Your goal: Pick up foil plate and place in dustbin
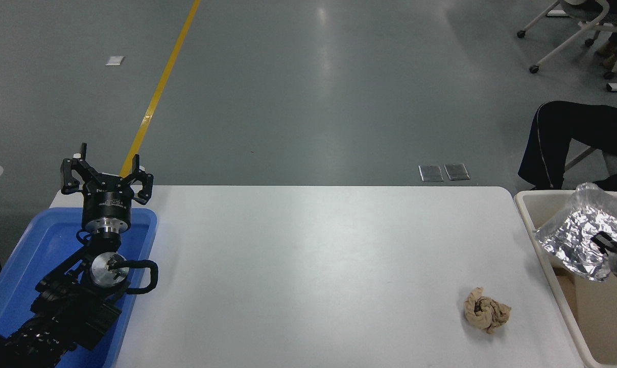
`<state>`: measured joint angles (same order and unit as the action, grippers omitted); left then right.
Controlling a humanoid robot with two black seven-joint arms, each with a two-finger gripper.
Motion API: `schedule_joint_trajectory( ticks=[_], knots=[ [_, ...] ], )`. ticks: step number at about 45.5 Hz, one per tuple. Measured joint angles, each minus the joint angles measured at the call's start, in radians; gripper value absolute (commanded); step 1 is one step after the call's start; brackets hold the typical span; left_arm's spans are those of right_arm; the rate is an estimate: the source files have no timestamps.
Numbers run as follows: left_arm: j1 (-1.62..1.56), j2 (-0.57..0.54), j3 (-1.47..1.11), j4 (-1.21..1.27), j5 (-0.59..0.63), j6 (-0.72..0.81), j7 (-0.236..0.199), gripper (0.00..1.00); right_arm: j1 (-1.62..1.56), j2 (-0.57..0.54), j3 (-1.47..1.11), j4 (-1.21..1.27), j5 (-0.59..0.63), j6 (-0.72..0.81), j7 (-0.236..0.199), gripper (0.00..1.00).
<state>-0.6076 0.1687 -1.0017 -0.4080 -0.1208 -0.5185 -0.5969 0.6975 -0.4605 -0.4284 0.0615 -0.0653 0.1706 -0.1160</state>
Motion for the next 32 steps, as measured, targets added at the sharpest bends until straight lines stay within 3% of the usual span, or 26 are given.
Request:
schedule_joint_trajectory(
  ticks=[24,32],
  knots=[
    [0.0,0.0,0.0,0.0,0.0,0.0,0.0,0.99,0.012,-0.011,0.035,0.015,0.017,-0.048,0.012,1.0],
    [0.0,0.0,0.0,0.0,0.0,0.0,0.0,0.99,0.036,-0.011,0.024,0.027,0.01,-0.041,0.036,1.0]
  ],
)
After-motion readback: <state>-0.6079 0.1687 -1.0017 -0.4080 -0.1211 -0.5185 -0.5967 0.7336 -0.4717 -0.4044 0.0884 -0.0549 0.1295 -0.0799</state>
